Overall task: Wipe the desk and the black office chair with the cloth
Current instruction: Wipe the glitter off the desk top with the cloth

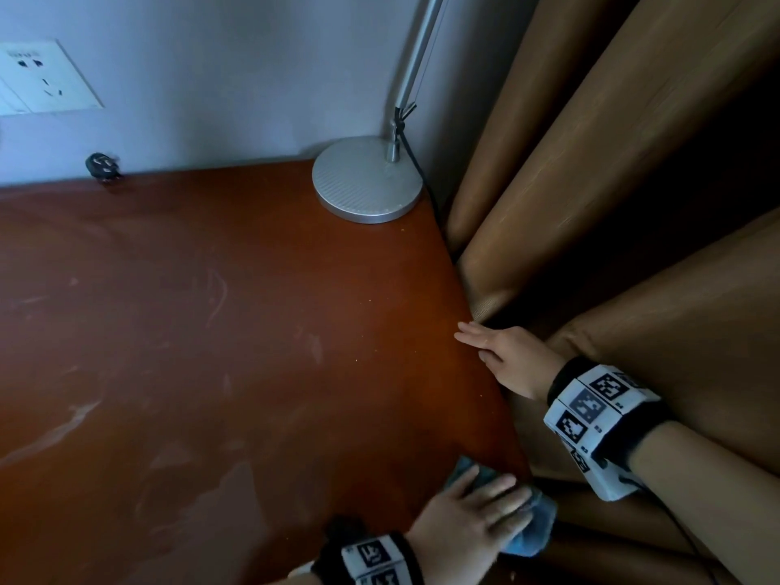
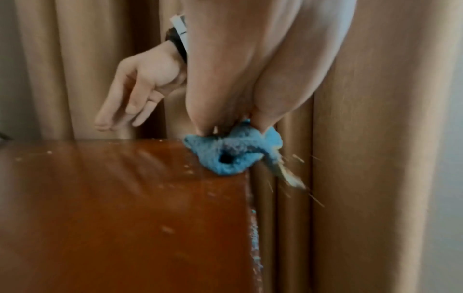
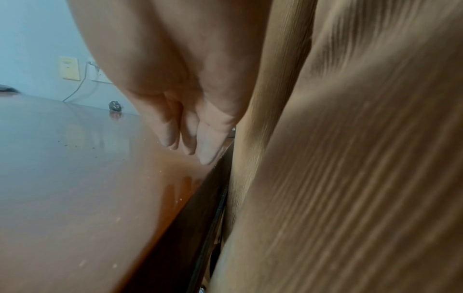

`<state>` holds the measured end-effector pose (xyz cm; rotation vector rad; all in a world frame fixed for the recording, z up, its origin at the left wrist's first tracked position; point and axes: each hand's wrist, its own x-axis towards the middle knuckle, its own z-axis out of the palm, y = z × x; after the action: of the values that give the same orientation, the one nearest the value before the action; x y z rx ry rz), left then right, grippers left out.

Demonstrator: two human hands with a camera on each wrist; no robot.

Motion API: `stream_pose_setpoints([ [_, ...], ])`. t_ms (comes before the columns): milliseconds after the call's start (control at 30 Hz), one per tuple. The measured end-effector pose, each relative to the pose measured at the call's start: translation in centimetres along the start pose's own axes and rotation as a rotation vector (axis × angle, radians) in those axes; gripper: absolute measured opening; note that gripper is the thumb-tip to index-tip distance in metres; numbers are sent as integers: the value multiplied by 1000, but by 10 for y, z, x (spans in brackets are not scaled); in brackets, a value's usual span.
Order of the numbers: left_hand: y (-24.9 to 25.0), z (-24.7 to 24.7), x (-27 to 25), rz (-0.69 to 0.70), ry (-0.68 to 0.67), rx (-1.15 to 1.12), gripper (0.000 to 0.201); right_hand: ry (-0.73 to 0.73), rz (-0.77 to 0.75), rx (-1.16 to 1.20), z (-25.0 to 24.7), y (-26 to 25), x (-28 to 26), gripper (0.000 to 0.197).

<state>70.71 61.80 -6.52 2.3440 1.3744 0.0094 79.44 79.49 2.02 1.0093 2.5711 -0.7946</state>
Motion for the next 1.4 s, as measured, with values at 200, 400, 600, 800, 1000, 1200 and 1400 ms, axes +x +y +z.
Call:
stream_pose_setpoints([
  [200, -34, -81, 20, -183, 62, -60, 79, -31, 17, 26, 4, -1, -1, 46],
  [400, 0, -31, -3, 244, 2, -125, 53, -203, -63, -147, 13, -8, 1, 49],
  [600, -60, -67, -8, 56, -24, -22, 67, -83, -113, -39, 13, -1, -15, 51],
  [800, -100, -99, -46, 29, 248, -207, 32, -8, -387, -140, 59, -16, -43, 66],
  [1000, -177, -116, -97, -592, 147, -63, 58, 191, -492, -368, 83, -22, -20, 94],
  [1200, -186, -109, -124, -873, -67, -200, 95, 350, -363, -117, 42, -31, 15, 60],
  [1400, -185, -109, -122, -891, -91, -218, 93, 224, 86, -111, -8, -53, 115, 64],
])
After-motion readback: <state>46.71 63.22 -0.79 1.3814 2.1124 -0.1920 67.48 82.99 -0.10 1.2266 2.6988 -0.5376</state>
